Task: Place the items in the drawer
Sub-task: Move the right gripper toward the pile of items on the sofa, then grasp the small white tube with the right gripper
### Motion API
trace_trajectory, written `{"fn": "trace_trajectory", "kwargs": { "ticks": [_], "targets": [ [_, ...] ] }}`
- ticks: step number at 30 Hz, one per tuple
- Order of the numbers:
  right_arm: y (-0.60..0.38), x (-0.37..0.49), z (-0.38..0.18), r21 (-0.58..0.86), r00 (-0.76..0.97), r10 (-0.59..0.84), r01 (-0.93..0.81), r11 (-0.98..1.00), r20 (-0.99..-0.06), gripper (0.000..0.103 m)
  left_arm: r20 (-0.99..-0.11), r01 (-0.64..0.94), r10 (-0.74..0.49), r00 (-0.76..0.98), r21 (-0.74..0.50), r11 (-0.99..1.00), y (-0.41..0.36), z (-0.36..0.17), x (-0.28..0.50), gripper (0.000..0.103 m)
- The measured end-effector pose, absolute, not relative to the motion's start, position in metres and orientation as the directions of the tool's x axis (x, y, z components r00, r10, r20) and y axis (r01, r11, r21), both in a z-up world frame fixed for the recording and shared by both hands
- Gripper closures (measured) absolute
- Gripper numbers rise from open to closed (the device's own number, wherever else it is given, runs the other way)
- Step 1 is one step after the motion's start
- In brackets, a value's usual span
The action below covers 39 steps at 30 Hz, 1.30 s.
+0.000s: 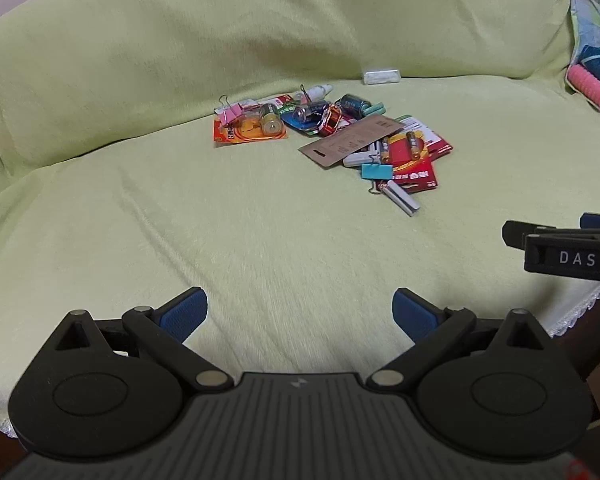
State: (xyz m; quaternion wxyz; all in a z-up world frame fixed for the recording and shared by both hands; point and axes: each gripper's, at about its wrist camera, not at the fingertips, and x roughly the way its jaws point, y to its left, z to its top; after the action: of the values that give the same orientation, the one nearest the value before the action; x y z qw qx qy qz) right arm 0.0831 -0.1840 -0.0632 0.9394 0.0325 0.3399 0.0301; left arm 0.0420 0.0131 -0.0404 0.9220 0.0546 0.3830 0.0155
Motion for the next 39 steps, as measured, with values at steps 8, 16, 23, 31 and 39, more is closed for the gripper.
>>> {"fn": "trace_trajectory", "kwargs": {
  "ticks": [8,16,23,31,39],
  "targets": [
    [-0.178,0.105,-0.073,0.094,0.807,0.156,-0.125,0.988,-0.570,0.008,-0.710,0.018,0.065,0.701,0.109,0.994,0.019,-0.054,0.071,0.003],
    [-0.167,0.137,-0.096,0.128,0.772,0.252,-0.219,0.967,-0.584,0.035,-0.703,0.055,0.027,0.711,0.094,0.994,0.023,-0.060,0.091,0.003],
    [-0.145,0.170,-0.108,0.119,0.731,0.304,-0.295,0.948,-0.611,0.057,-0.704,0.083,0.012,0.710,0.101,0.991,0.025,-0.068,0.109,0.003],
    [-0.135,0.198,-0.121,0.106,0.704,0.310,-0.319,0.942,-0.639,0.071,-0.716,0.091,0.004,0.698,0.093,0.991,0.032,-0.079,0.126,0.004],
    [-0.131,0.213,-0.128,0.083,0.680,0.300,-0.333,0.939,-0.669,0.077,-0.719,0.094,-0.002,0.695,0.088,0.992,0.034,-0.083,0.133,0.004]
  ]
}}
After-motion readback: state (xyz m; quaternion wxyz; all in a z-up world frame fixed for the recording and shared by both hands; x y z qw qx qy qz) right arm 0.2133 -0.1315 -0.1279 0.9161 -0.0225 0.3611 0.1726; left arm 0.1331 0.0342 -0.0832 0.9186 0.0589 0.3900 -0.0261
